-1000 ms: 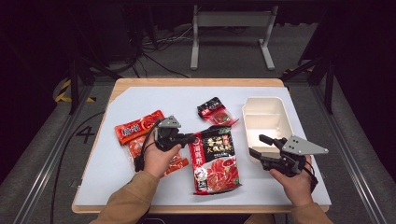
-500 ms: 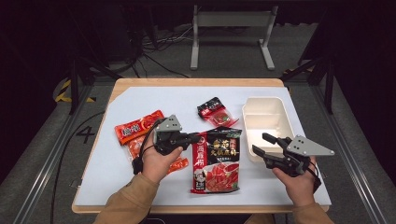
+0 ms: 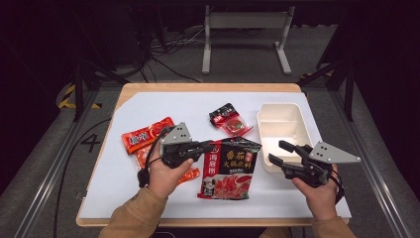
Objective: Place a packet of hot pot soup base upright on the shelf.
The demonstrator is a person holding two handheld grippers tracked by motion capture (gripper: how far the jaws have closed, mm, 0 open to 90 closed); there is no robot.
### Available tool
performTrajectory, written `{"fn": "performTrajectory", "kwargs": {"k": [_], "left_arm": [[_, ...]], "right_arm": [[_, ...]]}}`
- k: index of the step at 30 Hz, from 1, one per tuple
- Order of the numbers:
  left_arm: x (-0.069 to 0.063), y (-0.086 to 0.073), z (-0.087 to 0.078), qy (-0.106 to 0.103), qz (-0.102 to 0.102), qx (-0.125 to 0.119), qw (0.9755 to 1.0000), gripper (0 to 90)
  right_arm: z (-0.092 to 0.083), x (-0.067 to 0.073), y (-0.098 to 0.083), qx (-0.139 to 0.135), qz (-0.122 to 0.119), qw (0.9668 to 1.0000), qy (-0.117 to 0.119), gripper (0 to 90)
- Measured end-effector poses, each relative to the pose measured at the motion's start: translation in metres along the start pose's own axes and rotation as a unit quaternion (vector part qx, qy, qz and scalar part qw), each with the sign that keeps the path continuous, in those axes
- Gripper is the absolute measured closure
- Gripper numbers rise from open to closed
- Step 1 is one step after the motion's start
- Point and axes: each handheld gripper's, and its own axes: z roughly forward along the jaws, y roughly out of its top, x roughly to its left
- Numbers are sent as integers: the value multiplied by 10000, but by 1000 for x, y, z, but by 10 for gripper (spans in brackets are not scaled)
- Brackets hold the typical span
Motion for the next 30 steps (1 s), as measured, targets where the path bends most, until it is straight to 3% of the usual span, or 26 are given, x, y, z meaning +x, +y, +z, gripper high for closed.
{"fn": "performTrajectory", "kwargs": {"k": [4,12,17,24,30], "left_arm": [[-3,3,-7,161,126,-92,9997,875],[-7,9,-20,477,255,-299,9981,875],[-7,10,-23,487,292,-288,9980,875],[-7,10,-26,490,258,-316,9980,875],[-8,10,-27,504,228,-367,9978,875]], "right_arm": [[-1,2,5,-42,80,9999,144,412],[17,8,13,205,258,9981,521,392],[35,16,21,379,290,9957,788,385],[56,20,28,470,272,9937,983,391],[71,17,28,490,525,9895,1257,386]]}}
